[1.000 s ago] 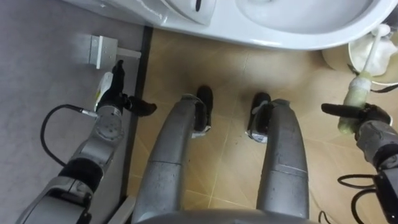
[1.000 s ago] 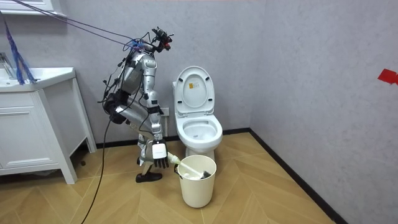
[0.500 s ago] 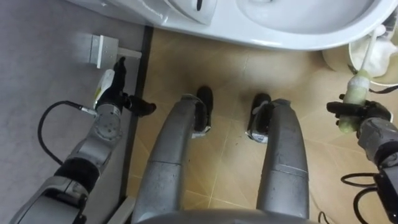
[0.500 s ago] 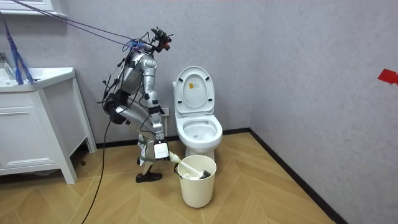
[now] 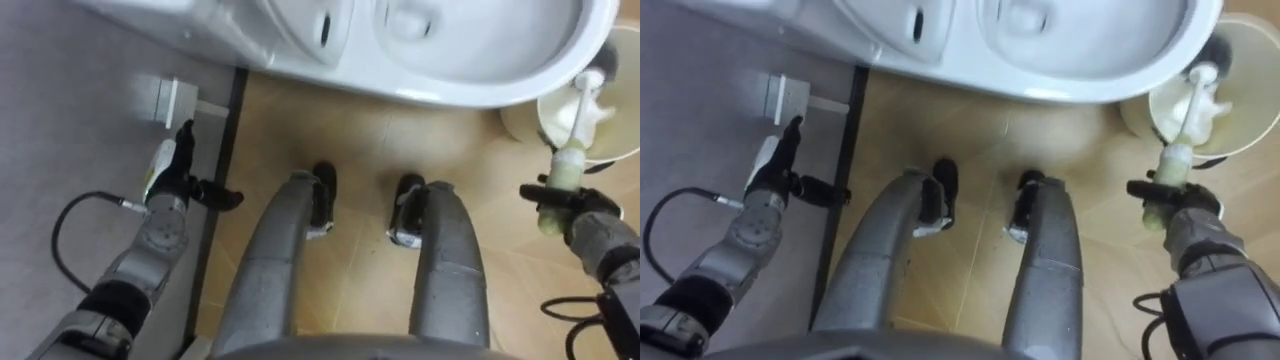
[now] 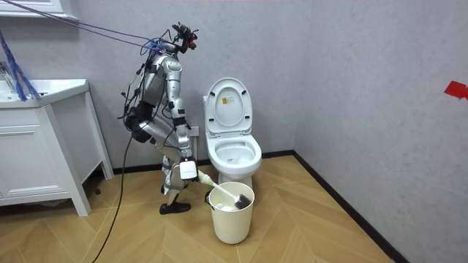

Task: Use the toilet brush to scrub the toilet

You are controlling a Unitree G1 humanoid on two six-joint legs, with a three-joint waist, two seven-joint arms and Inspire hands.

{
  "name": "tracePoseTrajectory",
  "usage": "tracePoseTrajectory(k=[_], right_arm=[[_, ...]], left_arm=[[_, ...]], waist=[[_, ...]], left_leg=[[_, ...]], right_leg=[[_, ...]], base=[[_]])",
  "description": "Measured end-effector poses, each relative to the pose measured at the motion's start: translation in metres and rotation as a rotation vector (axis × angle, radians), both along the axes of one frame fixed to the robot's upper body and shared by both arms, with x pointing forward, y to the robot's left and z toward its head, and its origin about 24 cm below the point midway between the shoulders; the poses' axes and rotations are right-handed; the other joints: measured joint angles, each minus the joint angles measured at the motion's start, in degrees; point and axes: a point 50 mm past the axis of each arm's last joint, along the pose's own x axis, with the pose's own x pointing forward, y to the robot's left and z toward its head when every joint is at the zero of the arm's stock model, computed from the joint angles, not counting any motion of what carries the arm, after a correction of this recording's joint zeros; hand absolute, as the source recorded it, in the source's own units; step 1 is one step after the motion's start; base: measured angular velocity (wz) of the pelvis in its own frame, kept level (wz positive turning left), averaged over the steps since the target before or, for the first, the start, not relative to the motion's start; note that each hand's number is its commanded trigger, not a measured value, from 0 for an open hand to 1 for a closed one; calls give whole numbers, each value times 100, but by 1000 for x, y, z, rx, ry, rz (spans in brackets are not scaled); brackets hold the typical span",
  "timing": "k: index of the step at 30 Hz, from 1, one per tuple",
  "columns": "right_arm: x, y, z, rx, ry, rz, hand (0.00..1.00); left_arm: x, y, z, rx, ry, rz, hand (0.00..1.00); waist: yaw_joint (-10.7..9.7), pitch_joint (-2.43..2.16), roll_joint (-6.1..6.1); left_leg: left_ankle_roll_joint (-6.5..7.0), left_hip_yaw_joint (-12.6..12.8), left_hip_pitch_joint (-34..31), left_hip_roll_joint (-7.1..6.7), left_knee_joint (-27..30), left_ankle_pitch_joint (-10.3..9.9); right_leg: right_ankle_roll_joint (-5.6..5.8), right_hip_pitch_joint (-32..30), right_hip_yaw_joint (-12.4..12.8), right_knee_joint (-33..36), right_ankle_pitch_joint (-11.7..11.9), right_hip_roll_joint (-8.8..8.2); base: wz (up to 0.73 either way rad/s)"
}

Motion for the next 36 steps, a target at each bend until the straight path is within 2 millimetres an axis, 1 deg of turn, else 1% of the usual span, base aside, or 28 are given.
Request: tracePoseTrajectory(k=[2,3,4,5,7,8,9,10,11,12,13,14,15,16,17,18,19,20,22,24,25,26,28,30,32,34,36], right_arm=[[-5,2,-4,29,0,-25,100],[-9,5,-8,54,-1,-49,100],[-13,9,-13,85,-2,-74,100],[-15,12,-15,103,-3,-86,100],[-22,23,-24,188,-26,-151,100],[-24,25,-26,204,-28,-168,100],[-30,27,-30,237,-35,-210,100],[-35,29,-33,257,-35,-238,100],[-39,30,-35,265,-32,-248,100],[-46,31,-38,286,-32,-277,100],[-55,31,-42,302,-27,-314,100],[-60,31,-44,308,-23,-335,100],[-69,31,-47,320,-19,-377,100],[-80,31,-50,339,-20,-434,100],[-84,31,-51,347,-19,-456,100],[-92,32,-54,360,-16,-493,100],[-101,33,-57,371,-15,-523,100],[-105,33,-58,376,-14,-538,100],[-122,38,-63,387,-3,-586,100],[-136,43,-67,399,13,-616,100],[-146,44,-69,400,28,-632,100],[-150,44,-70,398,37,-639,100],[-164,46,-72,397,56,-665,100],[-170,48,-73,398,74,-663,100],[-174,48,-73,388,84,-652,100],[-177,47,-73,386,85,-647,100],[-177,46,-72,381,84,-641,100]], left_arm=[[-4,0,-3,-7,17,-4,0],[-6,0,-4,-9,25,-7,0],[-8,1,-5,-10,31,-5,0],[-10,1,-6,-10,35,-3,0],[-15,3,-9,-22,41,19,0],[-16,3,-10,-24,43,22,0],[-19,3,-13,-34,49,38,0],[-23,4,-16,-36,58,51,0],[-26,5,-17,-35,64,60,0],[-33,9,-19,-31,70,82,0],[-41,13,-22,-20,79,105,0],[-44,15,-23,-15,83,118,0],[-49,19,-24,-11,88,146,0],[-55,23,-25,-9,88,181,0],[-58,25,-25,-5,88,198,0],[-63,29,-23,7,73,220,0],[-73,33,-23,24,71,242,0],[-77,34,-22,30,68,253,0],[-89,37,-20,63,56,282,0],[-97,37,-16,81,35,293,0],[-99,36,-13,89,18,296,0],[-99,36,-12,92,9,301,0],[-99,36,-5,121,-34,317,0],[-98,36,4,157,-81,303,0],[-97,34,8,166,-114,302,0],[-91,31,19,169,-184,300,0],[-85,31,29,171,-244,296,0]], waist=[[-26,-3,2],[-54,-2,-20],[-78,-6,-74],[-90,-8,-96],[-171,-14,-128],[-169,-14,-133],[-162,-24,-138],[-160,-25,-139],[-165,-30,-147],[-168,-45,-164],[-178,-77,-182],[-179,-112,-189],[-183,-152,-197],[-185,-165,-215],[-184,-171,-225],[-214,-192,-245],[-258,-213,-279],[-277,-224,-297],[-300,-273,-377],[-305,-296,-436],[-302,-300,-480],[-284,-296,-497],[-276,-276,-570],[-274,-266,-642],[-238,-273,-665],[-251,-268,-664],[-208,-265,-658]], left_leg=[[-8,-57,220,-8,-170,21],[-4,-80,387,-14,-311,51],[-8,-81,586,-10,-451,69],[-8,-80,692,-11,-510,68],[-12,-80,1091,-10,-752,73],[-13,-81,1193,-8,-818,76],[-12,-80,1427,-5,-949,77],[-11,-83,1670,-1,-1085,78],[-8,-83,1796,-3,-1162,81],[-8,-84,2053,-1,-1312,82],[-12,-112,2311,-9,-1479,91],[-14,-129,2412,-14,-1564,101],[-18,-185,2624,-20,-1700,111],[-24,-230,2873,-18,-1832,117],[-25,-232,2996,-19,-1895,118],[-34,-263,3250,-7,-2025,123],[-40,-291,3519,-13,-2171,130],[-44,-305,3644,-17,-2246,137],[-52,-328,4144,1,-2483,144],[-56,-388,4441,1,-2616,146],[-63,-407,4629,-1,-2705,149],[-68,-411,4720,-3,-2761,153],[-77,-465,5007,-8,-2900,157],[-97,-478,5190,5,-3009,168],[-113,-477,5371,10,-3138,176],[-122,-482,5518,16,-3212,176],[-131,-473,5667,15,-3274,182]], right_leg=[[12,268,-71,-207,21,9],[21,454,-114,-351,43,9],[30,644,-117,-470,51,10],[31,744,-126,-527,51,10],[48,1183,-223,-804,66,17],[56,1289,-225,-880,75,27],[77,1529,-224,-1035,95,49],[101,1782,-223,-1193,113,75],[110,1910,-225,-1275,118,81],[124,2184,-241,-1443,127,95],[139,2447,-279,-1625,143,103],[146,2565,-309,-1716,151,102],[159,2815,-377,-1894,166,110],[181,3110,-400,-2086,185,149],[194,3251,-400,-2187,202,178],[197,3569,-465,-2395,240,207],[209,3875,-543,-2594,262,212],[220,4016,-562,-2691,270,219],[242,4574,-598,-3067,338,283],[244,4953,-698,-3333,377,315],[246,5170,-744,-3471,395,325],[249,5256,-758,-3529,402,327],[255,5621,-826,-3765,437,359],[245,5816,-851,-3936,480,396],[248,5978,-848,-4056,514,416],[248,6102,-843,-4091,535,429],[248,6214,-834,-4106,539,430]], base=[[5],[12],[10],[4],[0],[0],[0],[0],[0],[3],[5],[15],[20],[18],[13],[15],[18],[18],[7],[14],[16],[13],[12],[4],[-2],[0],[-6]])
